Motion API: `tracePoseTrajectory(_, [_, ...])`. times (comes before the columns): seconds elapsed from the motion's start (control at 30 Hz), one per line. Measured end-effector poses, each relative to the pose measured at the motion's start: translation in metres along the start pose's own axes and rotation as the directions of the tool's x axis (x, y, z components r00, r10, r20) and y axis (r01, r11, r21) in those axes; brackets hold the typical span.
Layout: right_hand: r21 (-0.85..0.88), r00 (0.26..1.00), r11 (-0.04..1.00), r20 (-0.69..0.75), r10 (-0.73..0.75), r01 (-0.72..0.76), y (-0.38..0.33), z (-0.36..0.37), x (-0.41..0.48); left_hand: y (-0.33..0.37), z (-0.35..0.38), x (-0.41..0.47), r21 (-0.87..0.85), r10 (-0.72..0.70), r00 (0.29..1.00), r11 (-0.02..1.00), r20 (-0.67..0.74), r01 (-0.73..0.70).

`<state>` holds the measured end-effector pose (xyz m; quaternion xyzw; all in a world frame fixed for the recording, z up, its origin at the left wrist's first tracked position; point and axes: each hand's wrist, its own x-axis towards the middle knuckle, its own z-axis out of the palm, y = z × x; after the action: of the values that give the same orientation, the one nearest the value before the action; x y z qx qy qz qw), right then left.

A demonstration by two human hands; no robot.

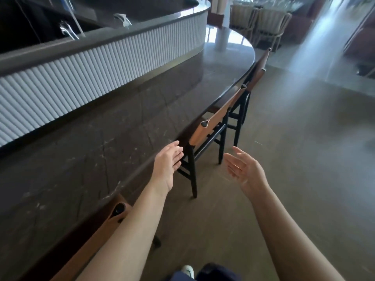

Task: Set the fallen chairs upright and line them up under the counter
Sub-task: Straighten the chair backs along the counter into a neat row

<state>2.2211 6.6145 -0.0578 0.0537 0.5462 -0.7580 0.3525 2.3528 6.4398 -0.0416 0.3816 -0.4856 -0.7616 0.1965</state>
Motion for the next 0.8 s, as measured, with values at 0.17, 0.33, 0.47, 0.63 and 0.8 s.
tracePoseTrajectory(0.17, [-0.057, 0.997, 0.997, -0.062, -0.048, 0.044, -0.026, -0.027, 0.038, -0.004, 0.055, 0.038, 0.012, -0.05, 0.998, 0.999, 0.046, 0.049])
tracePoseTrajectory(0.33, [-0.084, 0.998, 0.996, -0.051, -0.04, 0.036, -0.06, -0.06, 0.083, -0.014, 0.113, 0.076, -0.027, -0.099, 0.995, 0.995, 0.016, 0.1])
tracePoseTrajectory(0.47, [-0.136, 1.0, 0.991, -0.007, -0.011, 0.01, -0.095, -0.085, 0.117, -0.027, 0.161, 0.1, -0.087, -0.154, 0.987, 0.985, -0.033, 0.151])
tracePoseTrajectory(0.63, [-0.248, 0.998, 0.968, 0.033, 0.054, -0.044, -0.133, -0.102, 0.156, -0.04, 0.204, 0.124, -0.176, -0.216, 0.97, 0.965, -0.111, 0.194])
tracePoseTrajectory(0.8, [-0.278, 0.986, 0.955, 0.1, 0.135, -0.102, -0.152, -0.098, 0.19, -0.042, 0.219, 0.139, -0.273, -0.268, 0.939, 0.94, -0.217, 0.205])
